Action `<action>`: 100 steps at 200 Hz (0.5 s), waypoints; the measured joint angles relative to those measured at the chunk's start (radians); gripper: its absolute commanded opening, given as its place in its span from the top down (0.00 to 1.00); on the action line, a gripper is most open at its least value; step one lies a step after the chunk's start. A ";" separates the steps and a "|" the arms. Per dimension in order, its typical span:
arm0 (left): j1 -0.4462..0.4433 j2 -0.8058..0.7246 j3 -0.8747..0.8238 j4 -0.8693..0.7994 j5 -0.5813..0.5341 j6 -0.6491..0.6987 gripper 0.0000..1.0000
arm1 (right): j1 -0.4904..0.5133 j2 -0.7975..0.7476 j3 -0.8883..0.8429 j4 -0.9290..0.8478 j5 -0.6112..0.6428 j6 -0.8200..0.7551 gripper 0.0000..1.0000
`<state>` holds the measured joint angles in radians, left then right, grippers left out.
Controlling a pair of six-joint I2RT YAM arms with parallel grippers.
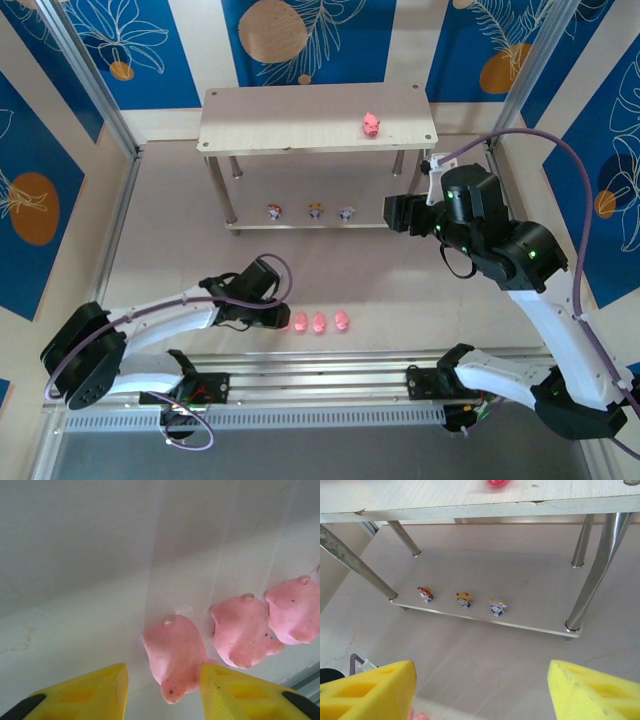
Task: Place and organize the plastic toys onto the shelf
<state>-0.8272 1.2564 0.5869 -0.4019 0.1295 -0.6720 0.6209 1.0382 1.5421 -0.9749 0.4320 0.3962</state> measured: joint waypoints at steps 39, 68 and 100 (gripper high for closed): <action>0.000 0.040 0.001 0.032 0.033 0.011 0.76 | -0.019 0.001 0.000 0.012 -0.014 -0.002 0.30; 0.000 0.064 0.011 0.059 0.063 0.023 1.00 | -0.033 0.001 0.000 0.018 -0.021 -0.002 0.30; 0.000 0.059 0.017 0.049 0.071 0.033 1.00 | -0.042 0.002 0.000 0.018 -0.022 -0.005 0.30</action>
<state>-0.8268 1.3151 0.6037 -0.3527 0.2001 -0.6388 0.5793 1.0397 1.5421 -0.9569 0.4103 0.3916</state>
